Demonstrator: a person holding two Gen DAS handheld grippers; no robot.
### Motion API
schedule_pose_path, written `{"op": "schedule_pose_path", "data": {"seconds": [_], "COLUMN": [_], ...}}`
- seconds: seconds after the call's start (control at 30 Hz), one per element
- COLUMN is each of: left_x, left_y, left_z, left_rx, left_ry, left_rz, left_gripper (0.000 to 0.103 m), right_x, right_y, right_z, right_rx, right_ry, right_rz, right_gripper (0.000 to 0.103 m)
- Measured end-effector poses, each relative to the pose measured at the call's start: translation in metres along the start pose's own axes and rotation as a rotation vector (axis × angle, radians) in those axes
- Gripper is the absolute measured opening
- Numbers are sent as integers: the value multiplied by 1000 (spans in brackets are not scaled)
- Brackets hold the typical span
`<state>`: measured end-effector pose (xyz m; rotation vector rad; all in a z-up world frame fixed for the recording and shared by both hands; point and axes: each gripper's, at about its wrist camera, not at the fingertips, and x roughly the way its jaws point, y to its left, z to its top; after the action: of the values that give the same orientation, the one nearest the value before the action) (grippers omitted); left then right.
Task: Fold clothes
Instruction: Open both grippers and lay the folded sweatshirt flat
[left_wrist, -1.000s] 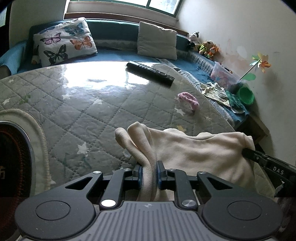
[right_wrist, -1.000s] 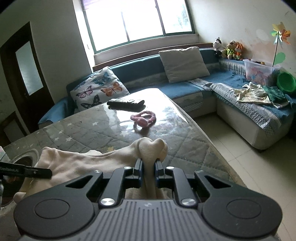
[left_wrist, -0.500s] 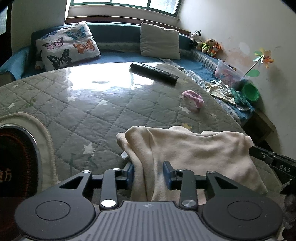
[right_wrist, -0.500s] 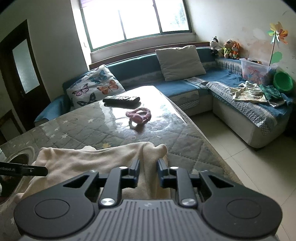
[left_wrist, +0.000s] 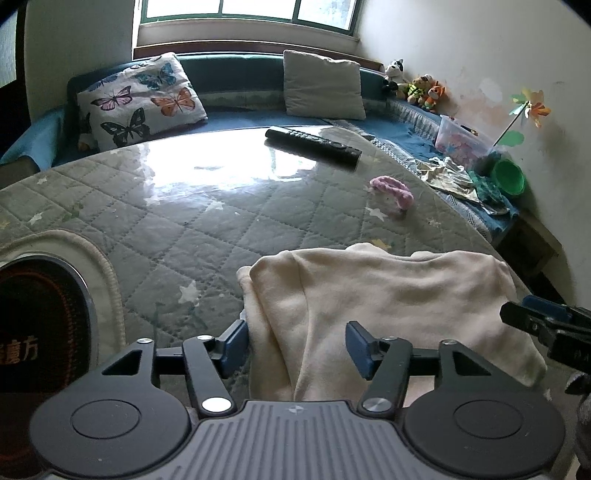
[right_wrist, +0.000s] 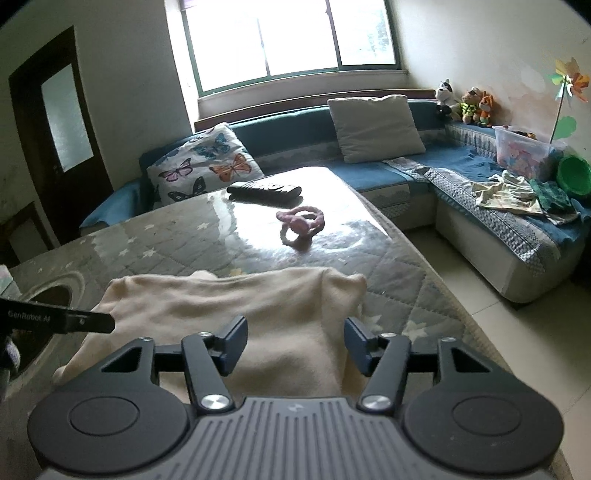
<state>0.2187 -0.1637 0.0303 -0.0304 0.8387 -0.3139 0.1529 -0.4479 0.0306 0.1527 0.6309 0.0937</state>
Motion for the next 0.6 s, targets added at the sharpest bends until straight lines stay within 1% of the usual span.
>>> {"op": "schedule_pose_path", "data": {"seconds": [0.1, 0.17, 0.43, 0.53, 0.6], "left_x": [-1, -2, -5, -7, -8], "left_y": [-1, -2, -4, -3, -3], "left_z": [-2, -3, -10, -15, -18], "left_rx": [10, 16, 37, 47, 55], "left_ry": [-4, -8, -15, -18, -20], "left_rz": [4, 7, 25, 31, 35], "left_gripper": [68, 71, 81, 84, 86], "right_x": [-1, -3, -8, -10, -12], "right_y": [6, 8, 17, 20, 22], "right_z": [-4, -7, -15, -19, -22], "right_rx": [-18, -26, -53, -67, -78], "right_ry": [4, 2, 2, 0, -1], "right_rz": [0, 2, -8, -22, -33], "right_gripper": [63, 72, 75, 80, 80]}}
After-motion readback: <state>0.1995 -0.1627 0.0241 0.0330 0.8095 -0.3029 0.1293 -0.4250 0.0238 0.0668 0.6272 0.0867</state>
